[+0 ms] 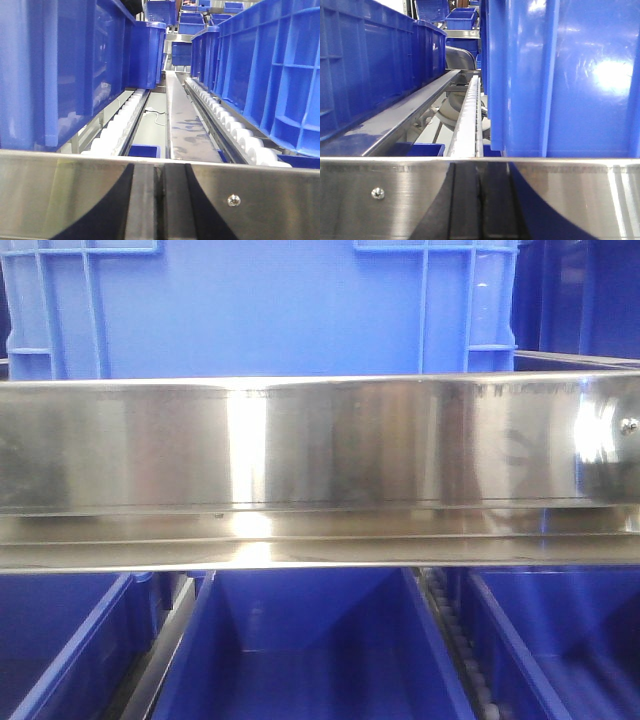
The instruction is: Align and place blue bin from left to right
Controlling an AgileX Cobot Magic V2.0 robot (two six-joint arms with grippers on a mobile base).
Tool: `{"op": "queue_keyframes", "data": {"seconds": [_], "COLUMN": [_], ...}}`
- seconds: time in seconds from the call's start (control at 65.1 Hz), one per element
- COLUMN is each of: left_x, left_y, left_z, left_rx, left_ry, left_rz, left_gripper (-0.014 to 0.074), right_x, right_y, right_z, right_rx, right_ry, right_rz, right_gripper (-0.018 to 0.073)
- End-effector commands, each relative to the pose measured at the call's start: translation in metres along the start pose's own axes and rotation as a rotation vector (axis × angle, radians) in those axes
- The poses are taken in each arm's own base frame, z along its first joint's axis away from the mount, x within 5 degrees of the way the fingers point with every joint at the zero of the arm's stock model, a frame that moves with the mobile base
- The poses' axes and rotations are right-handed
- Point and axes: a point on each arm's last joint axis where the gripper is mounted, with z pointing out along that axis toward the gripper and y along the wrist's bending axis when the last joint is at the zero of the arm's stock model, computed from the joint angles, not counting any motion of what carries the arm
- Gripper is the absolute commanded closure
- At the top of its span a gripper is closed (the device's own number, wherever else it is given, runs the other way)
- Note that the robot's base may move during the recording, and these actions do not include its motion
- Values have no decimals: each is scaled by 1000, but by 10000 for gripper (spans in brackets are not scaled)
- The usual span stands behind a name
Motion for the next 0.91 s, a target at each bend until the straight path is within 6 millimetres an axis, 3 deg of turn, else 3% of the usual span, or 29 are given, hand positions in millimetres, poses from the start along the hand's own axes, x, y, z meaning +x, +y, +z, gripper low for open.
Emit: {"op": "queue_keyframes", "data": {"seconds": [0.0, 0.661, 0.891], "left_x": [-2, -7, -12], "left_y": [0, 0, 0], "left_z": [0, -1, -1], "left_rx": [-1, 1, 5], "left_ry": [-21, -71, -134], "left_rz": [-5, -5, -9], "left_gripper": [708, 708, 708], "right_x": [-2, -3, -12], "right_y": [0, 0, 1], "right_z": [0, 0, -1], "right_rx": [0, 0, -5], "right_ry": [-28, -34, -132], "right_rz": [1, 1, 1], "right_gripper": [629, 629, 629]}}
